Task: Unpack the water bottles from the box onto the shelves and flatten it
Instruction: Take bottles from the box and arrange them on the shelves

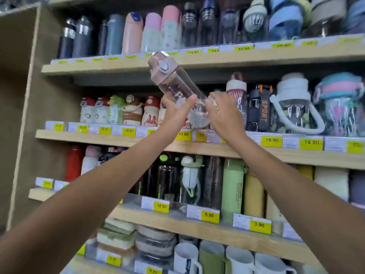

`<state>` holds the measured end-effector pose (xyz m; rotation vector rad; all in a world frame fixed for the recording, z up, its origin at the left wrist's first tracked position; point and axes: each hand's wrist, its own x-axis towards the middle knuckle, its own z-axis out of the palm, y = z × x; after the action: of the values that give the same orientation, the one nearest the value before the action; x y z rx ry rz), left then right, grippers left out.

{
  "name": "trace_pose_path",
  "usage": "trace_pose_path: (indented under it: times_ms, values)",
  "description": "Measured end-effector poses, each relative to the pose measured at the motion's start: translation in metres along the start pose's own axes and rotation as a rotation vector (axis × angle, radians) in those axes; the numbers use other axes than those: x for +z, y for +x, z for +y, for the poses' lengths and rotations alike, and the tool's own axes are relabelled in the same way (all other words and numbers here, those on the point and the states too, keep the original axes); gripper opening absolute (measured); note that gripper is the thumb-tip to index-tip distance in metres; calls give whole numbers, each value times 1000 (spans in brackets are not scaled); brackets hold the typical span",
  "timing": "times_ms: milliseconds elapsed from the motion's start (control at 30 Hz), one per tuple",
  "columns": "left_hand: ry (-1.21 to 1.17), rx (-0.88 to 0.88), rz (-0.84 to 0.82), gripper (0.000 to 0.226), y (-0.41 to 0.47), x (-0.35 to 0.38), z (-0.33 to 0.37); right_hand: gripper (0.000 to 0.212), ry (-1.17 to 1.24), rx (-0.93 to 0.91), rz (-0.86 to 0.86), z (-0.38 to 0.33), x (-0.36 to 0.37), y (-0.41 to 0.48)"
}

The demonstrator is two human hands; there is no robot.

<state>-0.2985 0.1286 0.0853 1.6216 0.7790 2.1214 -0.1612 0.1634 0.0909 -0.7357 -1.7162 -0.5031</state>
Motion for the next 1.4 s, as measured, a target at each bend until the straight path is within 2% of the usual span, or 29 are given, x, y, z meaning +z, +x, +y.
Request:
trace_pose_path:
  times_ms: [67, 133, 267, 433, 633, 767, 833, 1000, 1167, 1400]
  values:
    - [11, 43, 25, 73, 14, 4, 0, 43, -123, 56, 140, 9, -1, 4]
    - [55, 81, 6, 77, 27, 10, -1, 49, -240, 150, 187, 20, -2, 7]
    - [114, 136, -135, 79, 44, 23, -15, 68, -306, 351, 167, 35, 5, 4]
    - [284, 181, -248, 91, 55, 39, -32, 78, -380, 418, 207, 39, 16, -6]
    - [275, 243, -264, 93, 53, 39, -50, 82, -435, 442, 161, 41, 18, -10]
    - [240, 152, -124, 88, 43, 35, -61, 82, -441, 448, 158, 39, 18, -10]
    - [257, 72, -117, 84, 46, 35, -62, 84, -447, 455, 152, 39, 18, -10]
    - [302, -151, -221, 89, 67, 34, -52, 82, -456, 458, 159, 39, 18, -10]
    - [385, -174, -352, 105, 83, 32, -53, 82, -463, 444, 142, 42, 18, -11]
    - [488, -220, -512, 110, 87, 31, -61, 81, -466, 426, 156, 43, 19, -13]
